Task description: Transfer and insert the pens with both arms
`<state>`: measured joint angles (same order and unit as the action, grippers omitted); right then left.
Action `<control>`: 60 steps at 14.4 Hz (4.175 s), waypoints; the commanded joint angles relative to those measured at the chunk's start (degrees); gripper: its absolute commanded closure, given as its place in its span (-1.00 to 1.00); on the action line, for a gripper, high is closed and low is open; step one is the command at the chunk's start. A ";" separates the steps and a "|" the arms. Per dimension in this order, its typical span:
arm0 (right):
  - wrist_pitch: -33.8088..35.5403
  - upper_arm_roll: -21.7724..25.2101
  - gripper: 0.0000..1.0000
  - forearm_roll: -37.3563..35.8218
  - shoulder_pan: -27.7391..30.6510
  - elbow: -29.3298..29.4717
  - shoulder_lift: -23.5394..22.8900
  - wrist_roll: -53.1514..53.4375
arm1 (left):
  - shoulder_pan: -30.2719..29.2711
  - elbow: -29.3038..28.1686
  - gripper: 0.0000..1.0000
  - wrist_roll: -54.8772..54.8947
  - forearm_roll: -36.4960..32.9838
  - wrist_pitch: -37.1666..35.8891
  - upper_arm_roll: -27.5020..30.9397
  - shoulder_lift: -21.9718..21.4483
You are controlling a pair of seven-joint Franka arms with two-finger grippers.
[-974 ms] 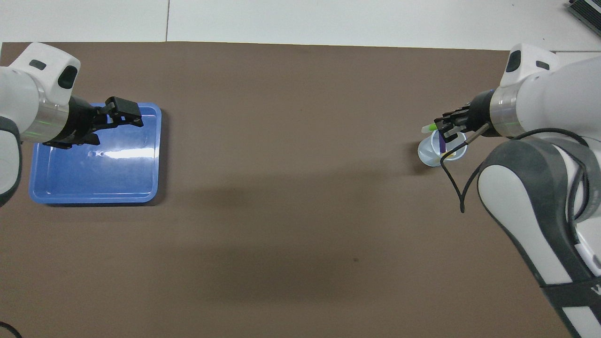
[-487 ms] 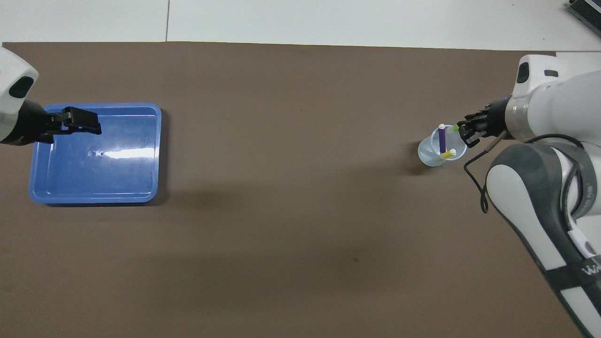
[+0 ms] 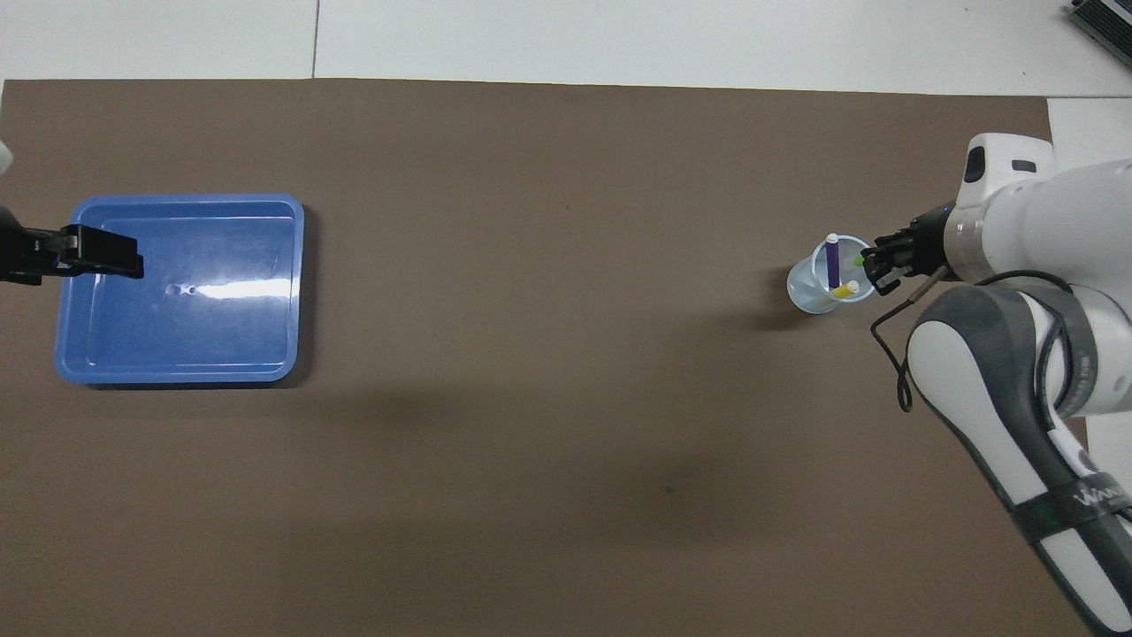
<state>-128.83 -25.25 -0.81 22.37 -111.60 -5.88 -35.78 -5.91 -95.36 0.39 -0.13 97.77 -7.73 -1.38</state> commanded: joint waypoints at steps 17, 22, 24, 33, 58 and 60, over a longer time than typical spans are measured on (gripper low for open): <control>12.17 -2.61 -1.00 -0.07 -1.80 6.20 3.07 14.85 | -0.42 -0.36 -1.00 2.78 -1.71 -1.80 -0.62 -1.17; 28.44 -2.61 -1.00 0.45 -1.80 14.21 3.24 21.62 | -0.25 -0.36 -1.00 2.69 -1.71 -1.80 -0.62 -1.17; 33.18 -2.61 -1.00 0.54 -1.80 14.48 5.95 22.68 | -0.25 -0.36 -1.00 2.69 -1.71 -1.80 -0.62 -1.17; 37.69 2.29 -1.00 2.12 -7.40 14.75 10.10 28.65 | -0.25 -0.36 -1.00 2.69 -1.71 -1.80 -0.54 -1.17; 36.37 16.90 -1.00 1.60 -21.14 18.96 5.70 30.86 | -0.25 -0.36 -1.00 2.78 -1.71 -1.89 -0.62 -1.17; 36.02 16.90 -1.00 1.95 -20.79 18.96 5.70 31.03 | -0.25 -0.36 -1.00 2.78 -1.71 -1.89 -0.54 -1.17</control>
<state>-93.76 -8.42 0.04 1.16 -94.24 0.64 -5.87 -5.94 -95.35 2.77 -0.70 96.83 -8.10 -1.49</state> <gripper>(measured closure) 0.000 0.000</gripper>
